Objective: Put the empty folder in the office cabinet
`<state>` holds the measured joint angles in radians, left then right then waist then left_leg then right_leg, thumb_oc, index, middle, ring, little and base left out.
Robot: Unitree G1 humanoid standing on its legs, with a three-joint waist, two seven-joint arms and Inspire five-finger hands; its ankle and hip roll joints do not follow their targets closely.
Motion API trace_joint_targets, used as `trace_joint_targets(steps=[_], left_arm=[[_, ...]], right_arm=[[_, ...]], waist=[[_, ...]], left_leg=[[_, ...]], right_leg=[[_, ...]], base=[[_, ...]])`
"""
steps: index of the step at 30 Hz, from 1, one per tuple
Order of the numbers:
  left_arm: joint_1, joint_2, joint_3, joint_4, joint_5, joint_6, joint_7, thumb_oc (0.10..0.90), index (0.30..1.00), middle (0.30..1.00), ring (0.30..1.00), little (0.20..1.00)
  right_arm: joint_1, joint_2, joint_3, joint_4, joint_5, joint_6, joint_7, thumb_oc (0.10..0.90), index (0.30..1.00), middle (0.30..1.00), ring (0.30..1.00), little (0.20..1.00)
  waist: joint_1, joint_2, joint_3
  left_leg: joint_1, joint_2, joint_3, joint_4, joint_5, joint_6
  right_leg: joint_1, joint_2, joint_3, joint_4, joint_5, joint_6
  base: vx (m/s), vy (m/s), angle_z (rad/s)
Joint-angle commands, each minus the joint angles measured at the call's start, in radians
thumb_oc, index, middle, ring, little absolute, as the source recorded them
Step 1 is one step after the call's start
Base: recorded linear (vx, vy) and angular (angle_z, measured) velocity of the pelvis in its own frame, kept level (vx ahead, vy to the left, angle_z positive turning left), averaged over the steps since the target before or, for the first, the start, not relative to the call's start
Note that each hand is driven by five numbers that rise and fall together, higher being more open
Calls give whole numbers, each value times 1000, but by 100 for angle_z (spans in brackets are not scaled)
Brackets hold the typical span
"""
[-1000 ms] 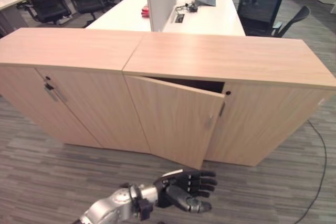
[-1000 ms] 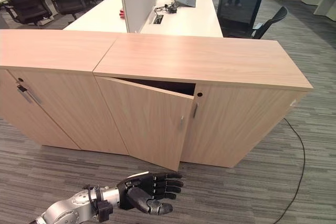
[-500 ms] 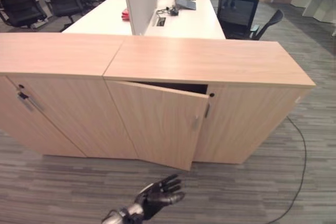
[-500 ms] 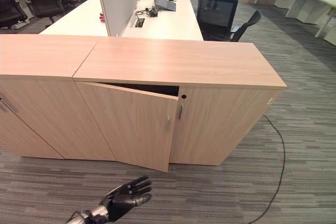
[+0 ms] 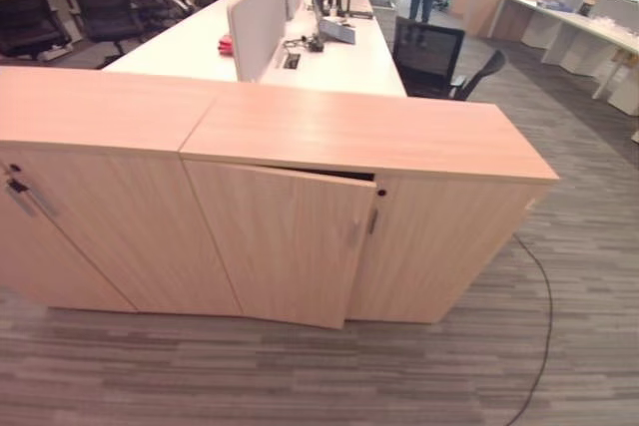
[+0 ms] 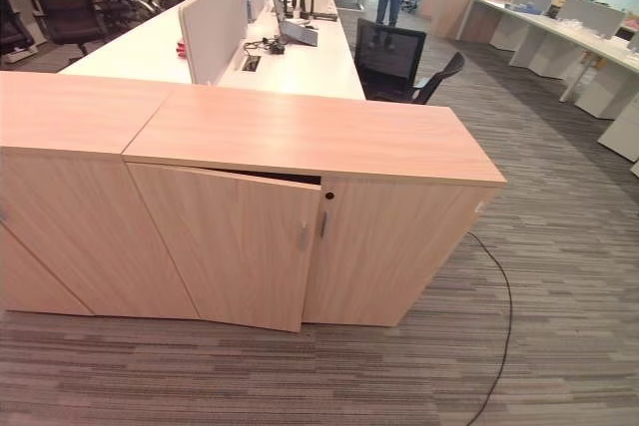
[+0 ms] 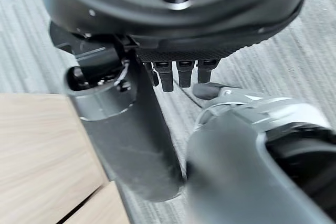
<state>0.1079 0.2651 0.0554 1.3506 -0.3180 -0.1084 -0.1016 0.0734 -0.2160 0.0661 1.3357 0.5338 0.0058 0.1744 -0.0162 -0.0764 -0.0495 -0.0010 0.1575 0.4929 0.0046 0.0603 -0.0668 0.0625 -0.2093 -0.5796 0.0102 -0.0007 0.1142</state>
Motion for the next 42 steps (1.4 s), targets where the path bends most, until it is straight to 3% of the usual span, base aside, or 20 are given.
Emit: trace_joint_targets(steps=[1,4,5,11,16,21,24,25,29,33,36,42], left_arm=[[-23,-18,9,-46,-104,-19,-44,800,900,900,900,900],[-32,-25,57,-19,-188,-21,-40,800,900,900,900,900],[-27,-26,61,-2,-182,-21,-35,800,900,900,900,900],[2,-43,77,49,-143,-10,-39,800,900,900,900,900],[3,-42,106,51,-181,6,-80,800,900,900,900,900],[-13,-33,55,14,-128,-24,-62,800,900,900,900,900],[-47,-24,-33,-45,-64,-66,-12,800,900,900,900,900],[-47,-24,-33,-45,-64,-66,-11,800,900,900,900,900],[-80,-19,-132,-66,5,-84,15,800,900,900,900,900],[-59,-19,-119,-23,20,-75,6,800,900,900,900,900],[-57,-26,-126,-24,26,-85,21,800,900,900,900,900],[-47,-41,-119,-7,49,-72,36,800,900,900,900,900]], right_arm=[[-60,-65,-5,33,24,-38,-3,800,900,900,900,900],[-53,-75,-28,32,15,-45,-12,800,900,900,900,900],[-51,-71,-31,33,17,-48,-12,800,900,900,900,900],[-28,-51,-63,39,41,-42,-15,800,900,900,900,900],[-12,-43,-93,60,39,-24,-8,800,900,900,900,900],[-4,-36,-98,73,21,-22,-18,800,900,900,900,900],[-6,-34,-101,72,21,-31,-29,800,900,900,900,900],[-6,-34,-101,72,21,-31,-29,800,900,900,900,900],[-37,-29,-89,65,57,-44,-46,800,900,900,900,900],[-33,-28,-65,63,40,-48,-38,800,900,900,900,900],[-33,-31,-44,62,22,-56,-43,800,900,900,900,900],[-10,-35,-48,68,6,-59,-62,800,900,900,900,900]], waist=[[63,18,55],[93,5,89],[92,11,88],[69,38,23],[57,40,-4],[45,39,-2],[31,35,9],[32,35,8],[3,35,25],[10,26,20],[24,22,46],[20,20,29]], left_leg=[[1,77,-179,131,-88,-82],[-114,62,-311,112,-48,-98],[-101,57,-321,90,-50,-95],[-12,17,-275,-68,-25,-71],[20,-19,-254,-79,-48,-51],[39,-47,-242,-80,-63,-30],[23,-59,-265,-78,-61,-22],[22,-59,-265,-78,-61,-22],[-8,-66,-293,-82,-48,-12],[0,-53,-312,-80,-45,-16],[-13,-57,-401,-38,-57,-21],[-32,-20,-374,-56,-34,-39]], right_leg=[[-46,18,-25,-45,19,-9],[-18,2,-23,-41,20,6],[-16,2,-14,-40,22,9],[-39,-27,-18,-62,86,28],[-40,-58,6,-77,117,53],[-32,-85,22,-72,129,64],[-49,-89,60,-58,125,72],[-50,-90,60,-57,124,72],[-104,-65,246,-51,118,81],[-90,-42,247,-67,109,71],[-93,-16,258,-66,95,53],[-64,6,209,-96,77,47]], base=[[-44,24,-53],[-3,63,-8],[23,66,9],[-13,134,-20],[28,77,-4],[15,57,-12],[-38,26,1],[-74,0,4],[-56,-6,1],[38,-80,-5],[-27,-90,-14],[10,-50,7]])
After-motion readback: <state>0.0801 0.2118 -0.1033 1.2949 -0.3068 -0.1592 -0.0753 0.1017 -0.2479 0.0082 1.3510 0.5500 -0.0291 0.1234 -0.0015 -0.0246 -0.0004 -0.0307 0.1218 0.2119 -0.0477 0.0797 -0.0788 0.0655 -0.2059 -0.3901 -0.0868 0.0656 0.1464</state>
